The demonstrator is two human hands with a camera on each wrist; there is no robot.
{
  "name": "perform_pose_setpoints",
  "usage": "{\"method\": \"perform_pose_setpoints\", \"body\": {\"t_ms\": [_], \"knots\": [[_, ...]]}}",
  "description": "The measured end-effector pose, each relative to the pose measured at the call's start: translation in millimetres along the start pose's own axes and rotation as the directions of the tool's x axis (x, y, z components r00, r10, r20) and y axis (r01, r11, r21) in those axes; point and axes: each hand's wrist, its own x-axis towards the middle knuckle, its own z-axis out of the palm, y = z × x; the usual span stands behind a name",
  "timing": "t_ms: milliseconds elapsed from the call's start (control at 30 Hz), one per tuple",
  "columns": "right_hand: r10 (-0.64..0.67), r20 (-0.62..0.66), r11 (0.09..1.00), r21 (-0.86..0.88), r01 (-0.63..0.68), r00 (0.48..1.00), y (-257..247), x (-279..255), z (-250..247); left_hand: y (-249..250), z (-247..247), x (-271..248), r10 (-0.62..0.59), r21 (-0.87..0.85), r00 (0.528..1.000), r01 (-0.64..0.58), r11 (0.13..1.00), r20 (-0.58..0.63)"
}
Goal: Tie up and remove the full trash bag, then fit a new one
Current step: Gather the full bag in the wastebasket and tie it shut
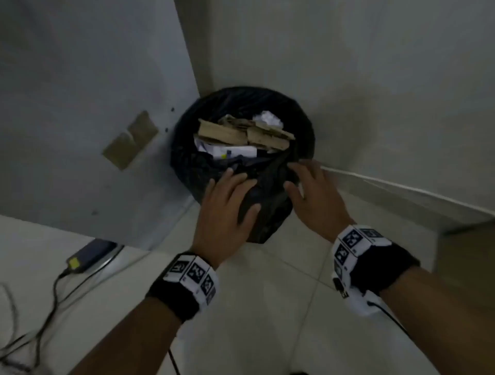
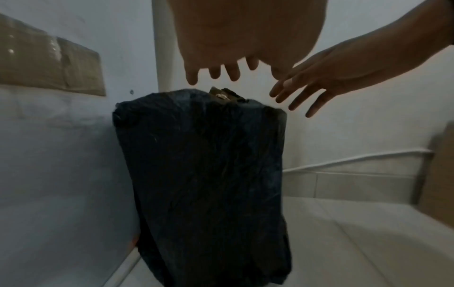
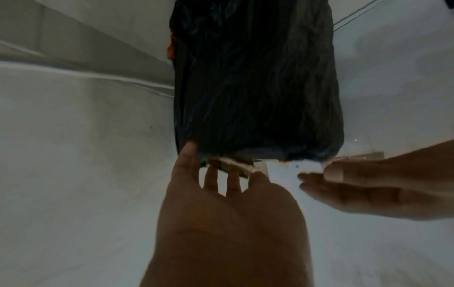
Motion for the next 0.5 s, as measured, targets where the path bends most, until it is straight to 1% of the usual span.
{"method": "perform_pose_setpoints", "body": {"t_ms": [33, 67, 133, 200, 267, 333, 367, 433, 500], "knots": [[-0.035, -0.064, 0.999, -0.033, 0.033, 0.997, 4, 3, 14, -7, 11, 0, 0.044, 0.037, 0.999, -0.044, 0.998, -0.022], [-0.072, -0.131, 0.993, -0.102, 0.059, 0.989, 10, 5, 29, -14, 21, 0, 0.071, 0.076, 0.997, -0.068, 0.995, -0.041], [-0.22, -0.253, 0.956, -0.247, 0.157, 0.942, 17, 11, 56, -32, 40, 2, 0.155, 0.127, 0.985, -0.145, 0.981, -0.072], [-0.278, -0.381, 0.944, -0.28, 0.177, 0.882, 30, 14, 77, -41, 58, 1, 0.24, 0.22, 0.964, -0.211, 0.952, -0.116], [-0.306, -0.47, 0.945, -0.255, 0.205, 0.828, 41, 18, 89, -51, 74, 3, 0.323, 0.353, 0.931, -0.248, 0.902, -0.171], [-0.317, -0.533, 0.947, -0.225, 0.23, 0.784, 49, 19, 96, -54, 81, 6, 0.345, 0.434, 0.913, -0.225, 0.872, -0.218], [-0.302, -0.557, 0.953, -0.182, 0.241, 0.774, 50, 20, 97, -53, 82, 7, 0.352, 0.463, 0.908, -0.217, 0.859, -0.229], [-0.24, -0.589, 0.963, -0.042, 0.267, 0.771, 55, 17, 100, -52, 84, 8, 0.364, 0.503, 0.9, -0.206, 0.84, -0.24], [-0.138, -0.59, 0.962, 0.11, 0.249, 0.795, 60, 7, 105, -53, 80, 5, 0.37, 0.522, 0.906, -0.218, 0.825, -0.207]]}}
